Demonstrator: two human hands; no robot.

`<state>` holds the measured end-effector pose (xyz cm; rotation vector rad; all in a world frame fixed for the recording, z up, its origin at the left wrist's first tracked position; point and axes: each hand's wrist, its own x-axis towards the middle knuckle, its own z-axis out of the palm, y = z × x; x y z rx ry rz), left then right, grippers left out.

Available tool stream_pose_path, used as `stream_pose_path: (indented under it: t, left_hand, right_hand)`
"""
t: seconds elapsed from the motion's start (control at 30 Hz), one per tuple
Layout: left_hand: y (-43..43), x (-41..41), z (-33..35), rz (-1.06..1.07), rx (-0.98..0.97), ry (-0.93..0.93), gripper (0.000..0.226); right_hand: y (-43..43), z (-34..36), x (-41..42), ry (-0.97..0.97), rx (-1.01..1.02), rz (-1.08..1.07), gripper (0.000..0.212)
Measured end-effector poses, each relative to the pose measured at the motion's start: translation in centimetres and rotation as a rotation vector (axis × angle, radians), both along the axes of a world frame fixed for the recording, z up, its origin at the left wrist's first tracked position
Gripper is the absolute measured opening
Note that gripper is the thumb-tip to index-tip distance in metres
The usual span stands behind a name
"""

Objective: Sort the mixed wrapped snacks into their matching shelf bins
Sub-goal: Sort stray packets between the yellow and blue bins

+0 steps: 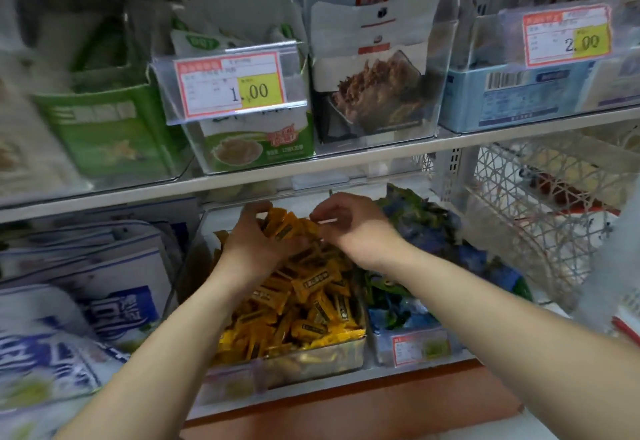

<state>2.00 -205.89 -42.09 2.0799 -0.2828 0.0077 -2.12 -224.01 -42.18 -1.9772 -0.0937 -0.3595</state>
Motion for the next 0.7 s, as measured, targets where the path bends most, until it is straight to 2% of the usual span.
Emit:
stream_pose_path:
  t: [0.1, 0.17, 0.27, 0.4, 0.53, 0.6, 0.7]
  left_hand:
    - [1.7, 1.3, -0.4, -0.015, 0.232, -0.049, 0.084]
    - [2.0, 1.9, -0.3, -0.021, 0.343, -0.100, 0.076]
    - [1.3, 1.7, 0.3, -0.044, 0.390, -0.173, 0.053]
    - [-2.0, -0.4, 0.7, -0.216, 0.324, -0.286, 0.032]
    - [-6.2, -3.3, 0.6, -0.423, 0.357, -0.432, 0.028]
    - [-8.2, -4.1, 0.1, -0.502, 0.424, -0.490, 0.030]
    - [-10.9, -4.5, -1.3, -0.583, 0.590, -0.520, 0.039]
  right_hand:
    - [1.0, -0.6, 1.0, 0.051, -0.460, 0.032, 0.021]
    - [0.8, -0.7, 1.2, 0.077, -0.578, 0.050, 0.030]
    - [-0.5, -0.3, 0.2, 0.041, -0.527, 0.028, 0.022]
    - [-5.1, -0.3, -1.8, -0.032, -0.586, -0.024, 0.018]
    - [-11.2, -0.8, -3.4, 0.004, -0.471, -0.191, 0.008]
    - [-13.9, -1.2, -3.8, 0.048, -0.420, -0.254, 0.016]
    - [-16.2, -2.0, -4.0, 0.192, -0.572, -0.218, 0.019]
